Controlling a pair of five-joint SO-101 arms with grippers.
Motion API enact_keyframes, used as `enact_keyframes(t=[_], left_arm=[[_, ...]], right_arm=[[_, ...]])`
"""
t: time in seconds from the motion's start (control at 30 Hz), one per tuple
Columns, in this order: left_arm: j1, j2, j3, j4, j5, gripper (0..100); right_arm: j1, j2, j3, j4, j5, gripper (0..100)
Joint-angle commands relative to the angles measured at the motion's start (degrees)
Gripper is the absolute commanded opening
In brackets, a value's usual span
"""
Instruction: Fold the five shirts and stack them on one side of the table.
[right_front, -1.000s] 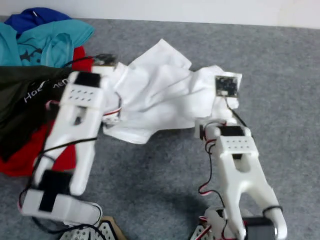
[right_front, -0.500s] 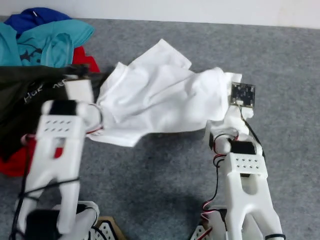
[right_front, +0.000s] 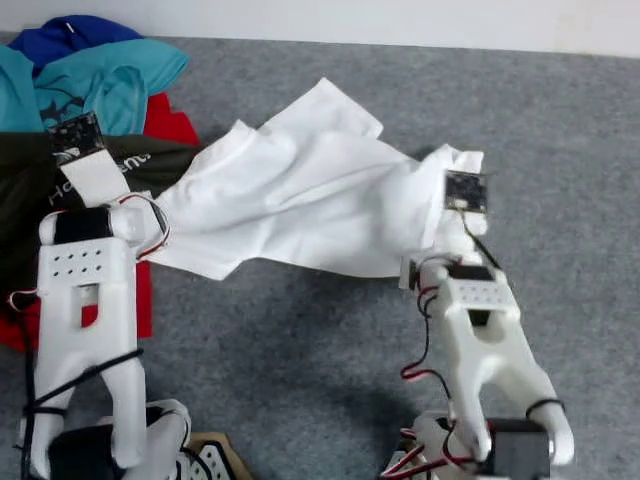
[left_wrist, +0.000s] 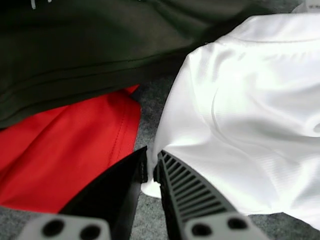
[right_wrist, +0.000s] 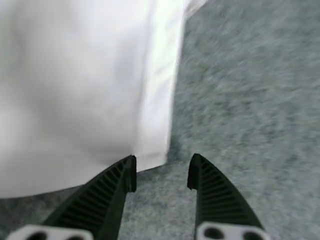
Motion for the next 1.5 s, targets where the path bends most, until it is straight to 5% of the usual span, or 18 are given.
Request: enact_keyframes(t=[0.0,0.13,0.3,0.93,1.2,1.47], left_arm=[[-0.7,1.4,-0.3,-2.5,0.9,1],[-0.4,3.6,-0.5,-3.5,0.9,1],[-0.4,4.2,-0.6,-3.5,0.9,1],[0.9,4.4,3.4,-8.9,0.9,1],[0.9,4.4,3.5,-9.2,0.9,1],[1.5,4.4,3.5,-9.2,0.8,1]], right_arm=[[-1.5,2.8,-5.6,1.7,1.5,18.0],[-1.6,6.2,-7.8,1.7,1.8,15.9],[-1.4,11.4,-13.3,1.7,1.8,0.3],[1.4,35.5,-49.4,1.7,-3.4,0.6],[1.2,42.9,-62.0,5.8,-3.4,21.1],[2.3,36.9,-60.7,23.1,-3.3,21.0]])
